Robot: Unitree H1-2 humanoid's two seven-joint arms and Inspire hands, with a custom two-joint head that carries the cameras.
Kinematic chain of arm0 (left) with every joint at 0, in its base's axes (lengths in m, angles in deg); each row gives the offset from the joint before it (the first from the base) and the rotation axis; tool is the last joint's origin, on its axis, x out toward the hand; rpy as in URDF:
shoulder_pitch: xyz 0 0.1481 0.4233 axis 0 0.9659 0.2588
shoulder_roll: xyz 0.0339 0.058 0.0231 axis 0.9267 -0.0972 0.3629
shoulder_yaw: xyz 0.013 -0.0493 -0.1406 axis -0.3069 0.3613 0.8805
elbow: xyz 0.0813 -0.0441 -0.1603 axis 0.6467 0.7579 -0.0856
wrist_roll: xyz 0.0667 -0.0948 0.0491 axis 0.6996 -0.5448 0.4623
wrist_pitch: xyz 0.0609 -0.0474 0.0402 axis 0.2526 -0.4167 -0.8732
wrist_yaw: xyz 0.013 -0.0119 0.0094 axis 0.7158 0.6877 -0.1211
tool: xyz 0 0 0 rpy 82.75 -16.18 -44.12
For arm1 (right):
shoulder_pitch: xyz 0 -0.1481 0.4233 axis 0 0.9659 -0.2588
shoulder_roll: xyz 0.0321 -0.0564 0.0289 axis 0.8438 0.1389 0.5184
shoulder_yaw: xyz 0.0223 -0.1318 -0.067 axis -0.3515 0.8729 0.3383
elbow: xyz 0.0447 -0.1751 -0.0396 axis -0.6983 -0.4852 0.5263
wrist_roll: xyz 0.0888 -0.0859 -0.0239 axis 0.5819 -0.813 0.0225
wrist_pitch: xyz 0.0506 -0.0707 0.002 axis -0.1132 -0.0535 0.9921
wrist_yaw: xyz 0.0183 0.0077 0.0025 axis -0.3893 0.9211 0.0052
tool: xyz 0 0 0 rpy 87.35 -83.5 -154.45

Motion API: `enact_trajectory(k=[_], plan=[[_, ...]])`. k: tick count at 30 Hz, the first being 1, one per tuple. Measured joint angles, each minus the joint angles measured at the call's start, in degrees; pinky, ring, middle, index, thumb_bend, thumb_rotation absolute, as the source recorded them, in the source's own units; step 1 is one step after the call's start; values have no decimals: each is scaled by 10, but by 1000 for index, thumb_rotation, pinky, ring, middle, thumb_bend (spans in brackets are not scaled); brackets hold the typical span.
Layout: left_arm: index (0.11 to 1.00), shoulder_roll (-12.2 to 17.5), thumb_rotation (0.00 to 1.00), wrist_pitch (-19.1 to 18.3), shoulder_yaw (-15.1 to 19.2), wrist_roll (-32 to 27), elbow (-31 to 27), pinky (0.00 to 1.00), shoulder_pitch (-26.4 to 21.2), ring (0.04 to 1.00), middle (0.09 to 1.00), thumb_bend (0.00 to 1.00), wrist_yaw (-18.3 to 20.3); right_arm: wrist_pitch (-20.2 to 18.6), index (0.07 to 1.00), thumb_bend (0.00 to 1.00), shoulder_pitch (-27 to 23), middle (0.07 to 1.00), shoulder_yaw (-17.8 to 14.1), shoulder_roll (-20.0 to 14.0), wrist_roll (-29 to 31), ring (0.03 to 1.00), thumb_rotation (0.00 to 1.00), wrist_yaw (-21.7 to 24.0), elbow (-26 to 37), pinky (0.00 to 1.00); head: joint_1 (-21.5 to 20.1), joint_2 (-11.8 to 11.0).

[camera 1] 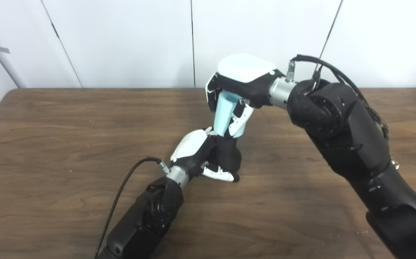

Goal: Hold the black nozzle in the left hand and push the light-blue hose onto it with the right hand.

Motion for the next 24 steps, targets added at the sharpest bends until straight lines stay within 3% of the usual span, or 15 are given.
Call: enact_trajectory(k=[7, 13, 15, 16, 17, 19, 24], plan=[[480, -1, 39, 0, 0, 0, 0, 1000, 0, 1000, 890, 520, 0, -8, 532, 494, 3, 529, -5, 3, 9, 436, 0, 2, 2, 292, 0, 2], [480, -1, 39, 0, 0, 0, 0, 1000, -1, 1000, 890, 520, 0, -10, 496, 499, 3, 525, 2, 1, -3, 458, 0, 15, 19, 327, 0, 3], [480, -1, 39, 0, 0, 0, 1, 1000, -1, 1000, 890, 520, 0, -8, 479, 516, 3, 519, 7, 0, -6, 455, 0, 15, 22, 461, 0, 4], [480, -1, 39, 0, 0, 0, 0, 1000, -1, 1000, 890, 520, 0, -7, 476, 518, 3, 519, 8, 0, -7, 455, 0, 16, 22, 479, 0, 4], [480, -1, 39, 0, 0, 0, 0, 1000, -1, 1000, 890, 520, 0, -6, 471, 522, 3, 522, 9, 0, -9, 521, 0, 16, 22, 507, 0, 4], [481, -1, 40, 0, 0, 0, 0, 1000, -1, 1000, 890, 520, 0, -3, 486, 522, 3, 607, 13, -1, -12, 597, 100, 17, 23, 547, 0, 4], [481, -1, 40, 0, -1, 0, 1, 1000, -1, 1000, 890, 520, 0, 2, 490, 522, 4, 633, 24, -5, -15, 609, 129, 32, 22, 527, 0, 6]])
